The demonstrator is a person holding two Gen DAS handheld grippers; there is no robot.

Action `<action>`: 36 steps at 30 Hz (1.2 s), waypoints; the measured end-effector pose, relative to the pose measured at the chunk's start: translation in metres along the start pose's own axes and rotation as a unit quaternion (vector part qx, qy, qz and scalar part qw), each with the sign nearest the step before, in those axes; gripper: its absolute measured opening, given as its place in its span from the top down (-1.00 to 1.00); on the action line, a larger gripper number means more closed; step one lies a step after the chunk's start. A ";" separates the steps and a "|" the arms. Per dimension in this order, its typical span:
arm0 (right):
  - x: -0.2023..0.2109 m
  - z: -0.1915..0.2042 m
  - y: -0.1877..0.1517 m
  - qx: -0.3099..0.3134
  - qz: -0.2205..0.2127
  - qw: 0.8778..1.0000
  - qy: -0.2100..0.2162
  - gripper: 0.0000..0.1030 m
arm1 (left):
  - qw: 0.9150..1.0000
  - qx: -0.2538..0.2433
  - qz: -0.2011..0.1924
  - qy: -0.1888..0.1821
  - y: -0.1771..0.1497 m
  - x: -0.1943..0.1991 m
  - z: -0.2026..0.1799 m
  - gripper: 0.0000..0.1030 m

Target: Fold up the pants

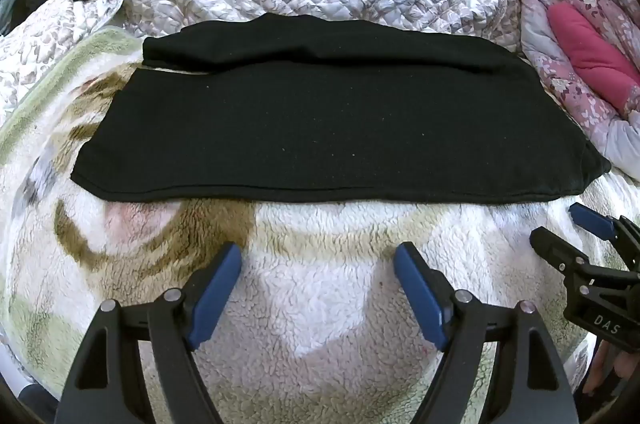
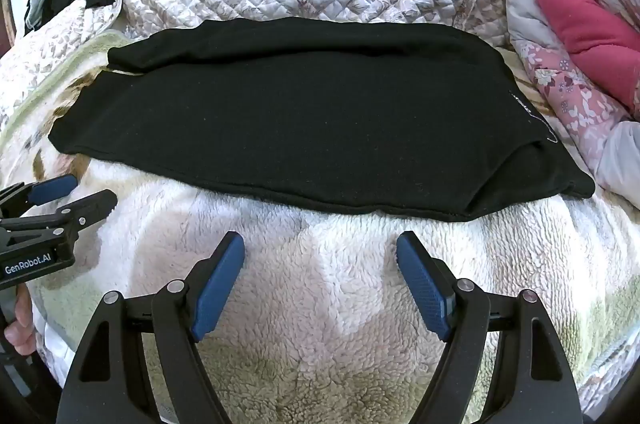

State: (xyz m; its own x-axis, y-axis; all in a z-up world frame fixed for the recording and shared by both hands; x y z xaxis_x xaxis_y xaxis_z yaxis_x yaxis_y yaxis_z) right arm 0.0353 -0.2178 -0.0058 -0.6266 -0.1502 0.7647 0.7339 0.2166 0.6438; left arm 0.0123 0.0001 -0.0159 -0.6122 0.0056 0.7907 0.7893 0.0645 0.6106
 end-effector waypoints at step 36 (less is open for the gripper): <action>-0.001 0.001 0.003 0.011 0.013 1.000 0.003 -0.53 | 1.000 -0.009 0.002 0.006 -0.002 -0.003 -0.004 -0.60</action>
Point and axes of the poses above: each gripper's, at about its wrist camera, not at the fingertips, and x roughly against the way its jaws point, z to its left, y to its top, the point moved 2 cm from there along -x, roughly the way its jaws point
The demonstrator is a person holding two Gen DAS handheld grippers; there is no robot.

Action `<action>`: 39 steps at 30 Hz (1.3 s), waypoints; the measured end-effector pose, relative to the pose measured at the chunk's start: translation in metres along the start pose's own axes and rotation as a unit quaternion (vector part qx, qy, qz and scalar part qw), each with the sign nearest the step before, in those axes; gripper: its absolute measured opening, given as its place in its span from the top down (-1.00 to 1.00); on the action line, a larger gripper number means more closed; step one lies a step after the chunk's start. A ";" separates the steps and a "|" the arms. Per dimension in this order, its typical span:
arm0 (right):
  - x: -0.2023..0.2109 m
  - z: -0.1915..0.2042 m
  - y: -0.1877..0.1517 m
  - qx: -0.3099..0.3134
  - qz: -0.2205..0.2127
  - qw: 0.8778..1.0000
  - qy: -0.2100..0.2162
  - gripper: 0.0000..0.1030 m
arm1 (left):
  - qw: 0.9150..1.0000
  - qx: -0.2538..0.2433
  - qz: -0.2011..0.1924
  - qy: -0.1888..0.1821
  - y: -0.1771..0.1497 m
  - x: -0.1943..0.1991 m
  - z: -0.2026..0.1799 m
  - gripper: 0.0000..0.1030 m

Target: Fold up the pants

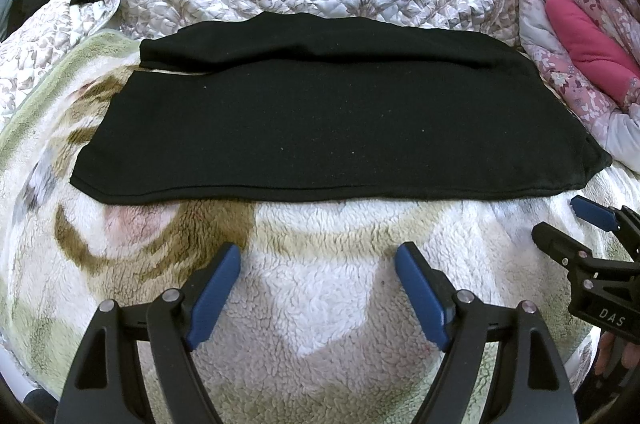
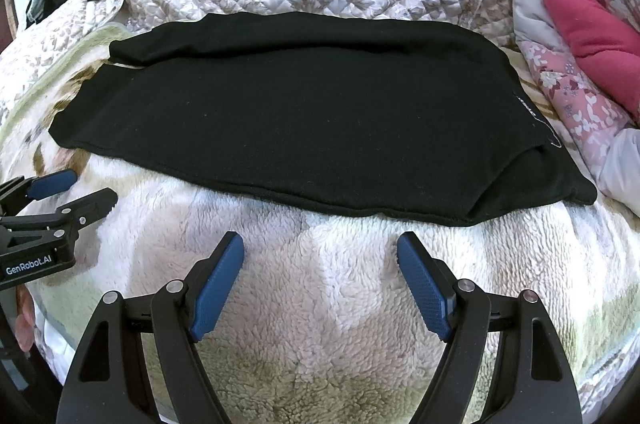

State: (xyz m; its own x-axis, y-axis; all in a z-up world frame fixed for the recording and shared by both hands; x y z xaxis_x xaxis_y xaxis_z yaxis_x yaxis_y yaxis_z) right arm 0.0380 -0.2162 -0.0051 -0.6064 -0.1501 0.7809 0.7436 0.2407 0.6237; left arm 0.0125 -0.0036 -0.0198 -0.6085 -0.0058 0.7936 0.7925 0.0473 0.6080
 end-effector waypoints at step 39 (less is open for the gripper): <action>-0.001 0.001 0.000 0.000 0.002 1.000 -0.001 -0.53 | 1.000 -0.003 0.002 0.000 0.001 -0.001 0.002 -0.61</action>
Point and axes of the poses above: each gripper's, at about its wrist camera, not at the fingertips, and x roughly against the way its jaws point, z to its left, y to its top, the point moved 2 cm from there along -x, roughly the way its jaws point
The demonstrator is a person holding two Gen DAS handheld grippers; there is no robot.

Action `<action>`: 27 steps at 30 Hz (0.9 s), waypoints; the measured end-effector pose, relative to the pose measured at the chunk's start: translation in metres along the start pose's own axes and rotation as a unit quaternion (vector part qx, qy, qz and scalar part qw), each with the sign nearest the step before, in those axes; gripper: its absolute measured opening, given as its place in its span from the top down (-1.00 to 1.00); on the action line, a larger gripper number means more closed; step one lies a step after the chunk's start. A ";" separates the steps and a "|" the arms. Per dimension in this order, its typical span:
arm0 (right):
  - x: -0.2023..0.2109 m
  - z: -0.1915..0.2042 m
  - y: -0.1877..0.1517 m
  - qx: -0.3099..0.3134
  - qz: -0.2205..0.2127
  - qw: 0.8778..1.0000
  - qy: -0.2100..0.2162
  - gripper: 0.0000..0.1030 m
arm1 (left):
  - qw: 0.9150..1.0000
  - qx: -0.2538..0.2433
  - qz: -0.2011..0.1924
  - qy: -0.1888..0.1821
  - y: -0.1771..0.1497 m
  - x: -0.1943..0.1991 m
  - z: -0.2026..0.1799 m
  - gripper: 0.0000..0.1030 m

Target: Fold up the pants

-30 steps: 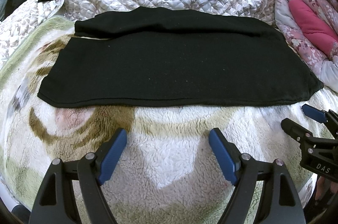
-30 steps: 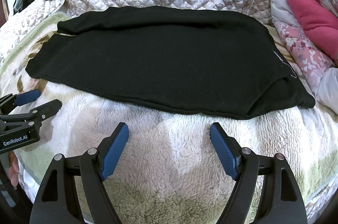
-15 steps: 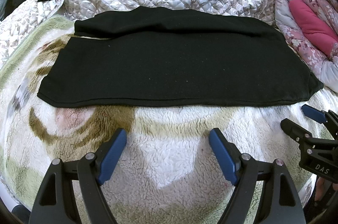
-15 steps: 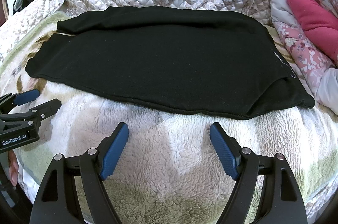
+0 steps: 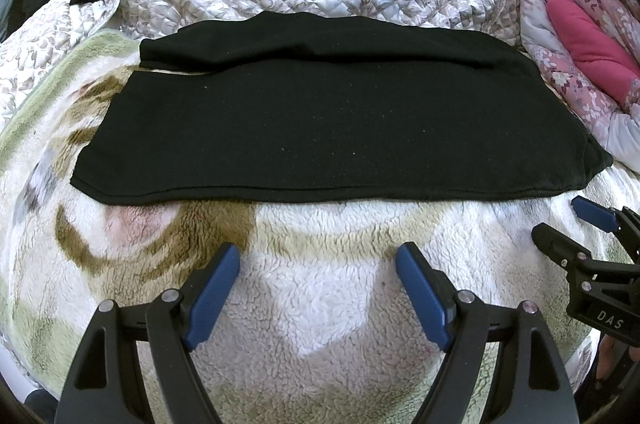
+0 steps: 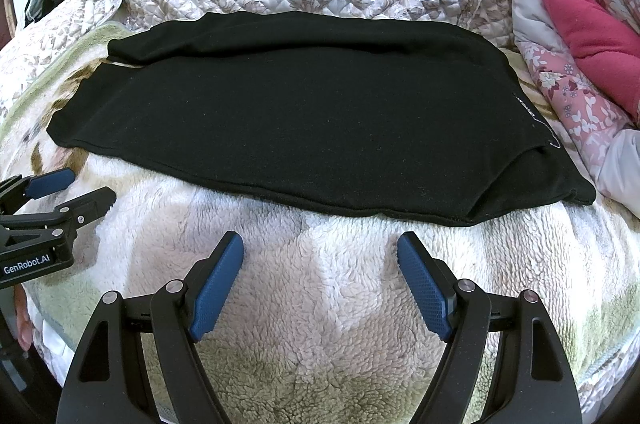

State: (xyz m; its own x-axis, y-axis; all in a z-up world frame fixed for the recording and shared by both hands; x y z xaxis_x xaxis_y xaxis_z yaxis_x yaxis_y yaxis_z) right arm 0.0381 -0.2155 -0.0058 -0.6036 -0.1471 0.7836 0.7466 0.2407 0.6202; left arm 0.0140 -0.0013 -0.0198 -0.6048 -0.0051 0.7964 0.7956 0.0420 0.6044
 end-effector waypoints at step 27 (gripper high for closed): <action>0.000 0.000 0.000 0.000 -0.001 1.000 0.000 -0.53 | 1.000 -0.011 -0.003 0.007 -0.001 0.000 -0.005 -0.65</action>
Point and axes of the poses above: each gripper's, at about its wrist camera, not at the fingertips, and x roughly against the way its jaws point, z to its left, y to its top, the point moved 2 cm from there along -x, roughly the way its jaws point
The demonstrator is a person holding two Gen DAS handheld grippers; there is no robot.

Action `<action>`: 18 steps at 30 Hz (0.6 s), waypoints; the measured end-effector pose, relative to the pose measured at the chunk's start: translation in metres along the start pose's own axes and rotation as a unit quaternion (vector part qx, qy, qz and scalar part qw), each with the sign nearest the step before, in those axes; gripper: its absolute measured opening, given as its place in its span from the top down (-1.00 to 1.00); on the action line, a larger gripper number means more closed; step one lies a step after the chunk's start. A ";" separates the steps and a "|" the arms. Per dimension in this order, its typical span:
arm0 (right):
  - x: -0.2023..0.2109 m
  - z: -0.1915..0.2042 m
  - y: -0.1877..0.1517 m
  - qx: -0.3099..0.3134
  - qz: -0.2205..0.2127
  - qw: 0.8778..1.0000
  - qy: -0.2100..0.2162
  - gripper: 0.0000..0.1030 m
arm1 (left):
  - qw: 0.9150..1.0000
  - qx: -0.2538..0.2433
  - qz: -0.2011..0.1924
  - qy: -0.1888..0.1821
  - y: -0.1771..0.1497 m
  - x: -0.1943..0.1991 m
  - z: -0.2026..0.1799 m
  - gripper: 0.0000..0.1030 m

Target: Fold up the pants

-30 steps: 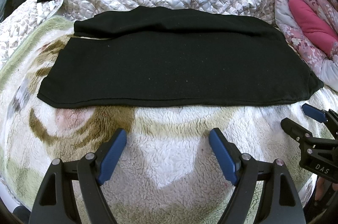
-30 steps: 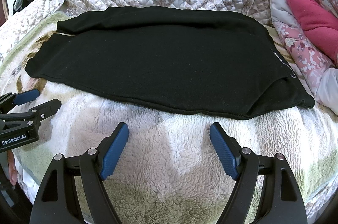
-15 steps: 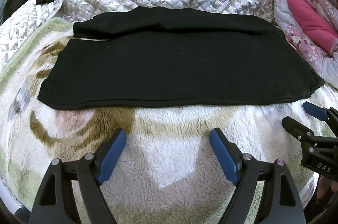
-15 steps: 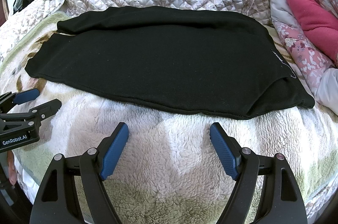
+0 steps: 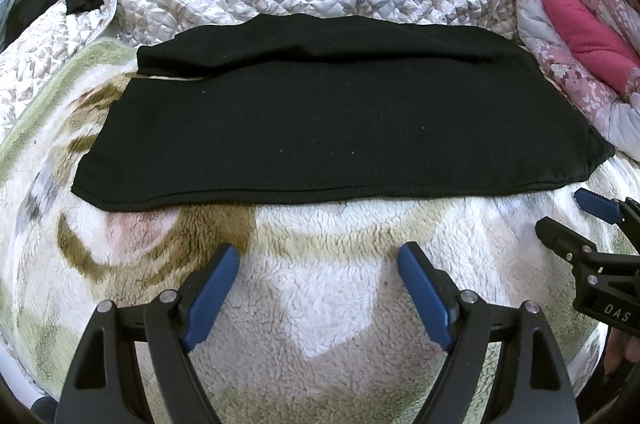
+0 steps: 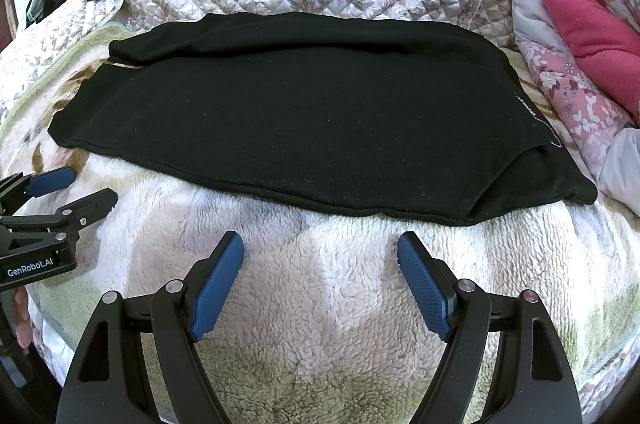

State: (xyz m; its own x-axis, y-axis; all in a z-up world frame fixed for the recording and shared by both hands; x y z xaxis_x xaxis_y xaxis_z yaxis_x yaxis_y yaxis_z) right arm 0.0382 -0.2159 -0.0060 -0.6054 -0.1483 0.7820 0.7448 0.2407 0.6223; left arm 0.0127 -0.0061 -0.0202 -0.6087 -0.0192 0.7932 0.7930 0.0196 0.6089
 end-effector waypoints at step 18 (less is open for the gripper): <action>0.000 0.000 0.000 -0.001 0.001 1.000 0.002 -0.53 | 1.000 -0.006 0.000 0.003 0.000 0.001 -0.002 -0.65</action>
State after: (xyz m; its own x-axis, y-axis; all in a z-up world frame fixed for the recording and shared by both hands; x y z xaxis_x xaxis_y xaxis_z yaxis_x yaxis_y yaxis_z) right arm 0.0384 -0.2153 -0.0059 -0.6030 -0.1513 0.7833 0.7466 0.2389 0.6209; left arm 0.0123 -0.0084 -0.0200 -0.6089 -0.0259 0.7929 0.7930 0.0080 0.6092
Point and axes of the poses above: each gripper's, at about its wrist camera, not at the fingertips, and x roughly against the way its jaws point, z to its left, y to its top, the point moved 2 cm from there along -x, roughly the way its jaws point
